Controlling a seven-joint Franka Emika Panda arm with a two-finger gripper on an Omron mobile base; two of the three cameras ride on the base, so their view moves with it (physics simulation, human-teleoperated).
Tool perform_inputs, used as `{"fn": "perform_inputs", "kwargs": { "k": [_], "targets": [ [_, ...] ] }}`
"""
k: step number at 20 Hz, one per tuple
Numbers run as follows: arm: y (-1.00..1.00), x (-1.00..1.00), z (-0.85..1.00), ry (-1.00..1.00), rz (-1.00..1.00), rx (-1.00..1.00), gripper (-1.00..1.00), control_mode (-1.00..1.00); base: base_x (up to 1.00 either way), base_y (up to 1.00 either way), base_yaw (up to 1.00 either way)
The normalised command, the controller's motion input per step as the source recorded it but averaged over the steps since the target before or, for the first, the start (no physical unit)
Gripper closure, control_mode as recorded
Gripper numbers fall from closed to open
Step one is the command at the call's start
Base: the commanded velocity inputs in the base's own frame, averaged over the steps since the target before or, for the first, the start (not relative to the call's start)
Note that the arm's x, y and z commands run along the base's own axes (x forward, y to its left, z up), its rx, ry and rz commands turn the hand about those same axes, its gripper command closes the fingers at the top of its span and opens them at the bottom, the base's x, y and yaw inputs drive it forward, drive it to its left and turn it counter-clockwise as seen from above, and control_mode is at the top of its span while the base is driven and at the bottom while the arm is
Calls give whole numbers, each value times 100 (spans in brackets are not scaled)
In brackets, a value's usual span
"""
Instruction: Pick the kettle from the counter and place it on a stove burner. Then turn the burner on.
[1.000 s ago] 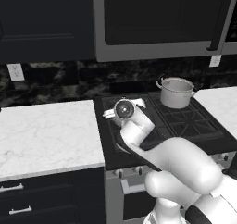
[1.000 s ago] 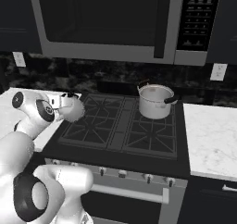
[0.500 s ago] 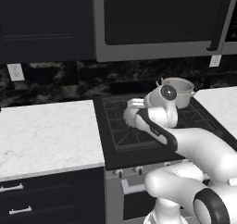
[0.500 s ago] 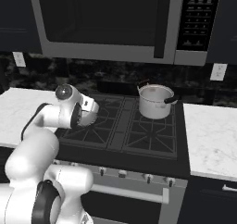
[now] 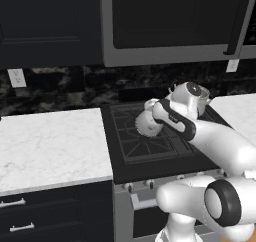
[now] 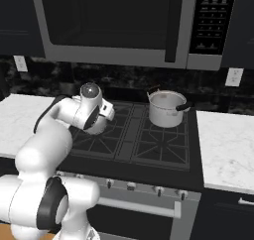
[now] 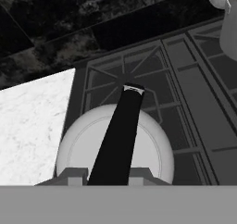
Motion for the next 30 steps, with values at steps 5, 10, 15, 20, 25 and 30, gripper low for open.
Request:
{"fn": "perform_inputs", "kwargs": {
  "k": [5,10,15,20,25,30],
  "targets": [
    [15,38,-24,12,0,-13,100,-100,0,0,0],
    [7,14,-7,6,0,-8,100,-100,0,0,0],
    [0,0,0,0,0,0,100,-100,0,0,0],
    [0,0,0,0,0,0,100,-100,0,0,0],
    [0,28,-2,1,-1,-1,100,-100,0,0,0],
    [0,51,-19,6,-1,-6,100,-100,0,0,0]
  ]
}}
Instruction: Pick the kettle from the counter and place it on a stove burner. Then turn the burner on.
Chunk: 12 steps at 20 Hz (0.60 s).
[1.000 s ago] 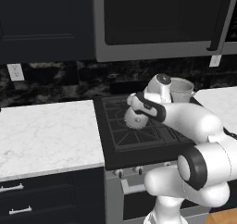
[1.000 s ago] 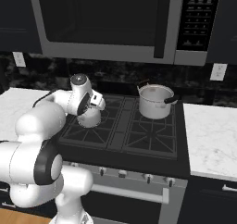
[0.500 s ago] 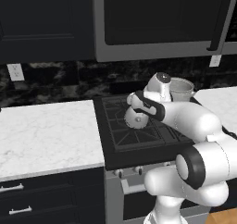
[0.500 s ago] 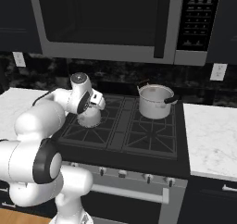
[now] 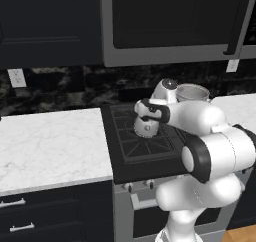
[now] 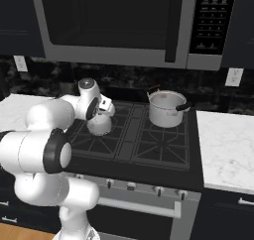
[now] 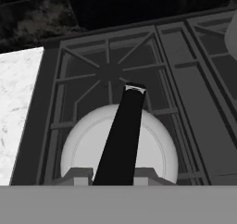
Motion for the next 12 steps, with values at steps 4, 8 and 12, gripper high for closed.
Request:
{"fn": "perform_inputs", "kwargs": {
  "k": [4,8,12],
  "targets": [
    [0,17,-41,17,0,-6,100,-100,0,0,0],
    [2,-7,-17,14,0,0,100,-100,0,0,0],
    [10,-3,-15,3,0,0,100,-100,0,0,0]
  ]
}}
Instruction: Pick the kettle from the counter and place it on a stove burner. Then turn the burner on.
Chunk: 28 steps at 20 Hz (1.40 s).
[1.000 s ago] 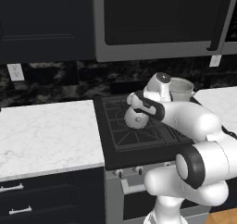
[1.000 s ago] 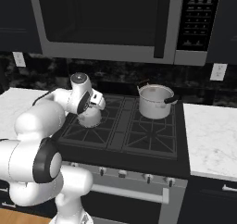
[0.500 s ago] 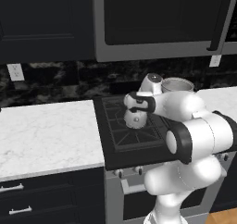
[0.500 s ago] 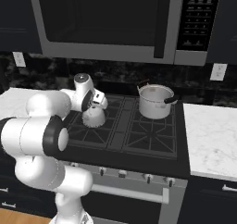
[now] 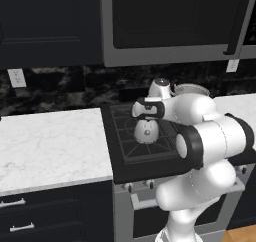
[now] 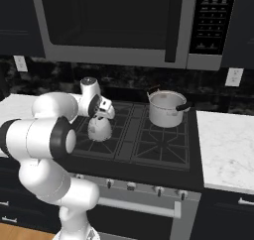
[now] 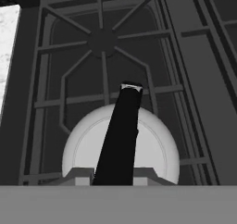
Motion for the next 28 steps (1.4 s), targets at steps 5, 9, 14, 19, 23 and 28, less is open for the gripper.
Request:
{"fn": "perform_inputs", "kwargs": {
  "k": [5,9,14,19,23,28],
  "targets": [
    [31,16,-1,-2,0,0,100,-100,0,0,0],
    [15,4,-16,-1,0,0,100,-100,0,0,0],
    [0,0,-43,0,0,0,100,-100,0,0,0],
    [0,0,-35,0,0,0,100,-100,0,0,0],
    [0,0,-14,6,0,0,-100,-100,0,0,0],
    [0,-9,0,0,0,0,-100,-100,0,0,0]
  ]
}}
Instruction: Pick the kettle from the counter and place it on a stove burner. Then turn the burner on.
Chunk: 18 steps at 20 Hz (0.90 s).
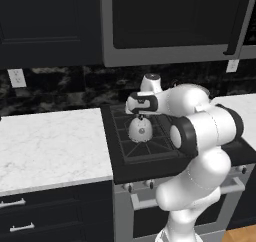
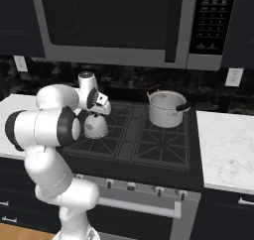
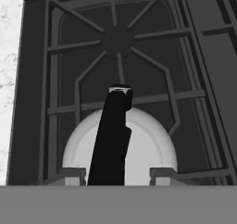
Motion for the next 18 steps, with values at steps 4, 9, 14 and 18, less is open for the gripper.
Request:
{"fn": "perform_inputs", "kwargs": {
  "k": [4,9,14,18],
  "targets": [
    [0,-24,24,-4,0,0,-100,-100,0,0,0],
    [0,-39,52,-16,0,0,-100,-100,0,0,0],
    [15,-75,65,-29,0,-1,-100,-100,0,0,0],
    [44,-100,48,-36,6,-8,-100,-100,0,0,0]
  ]
}}
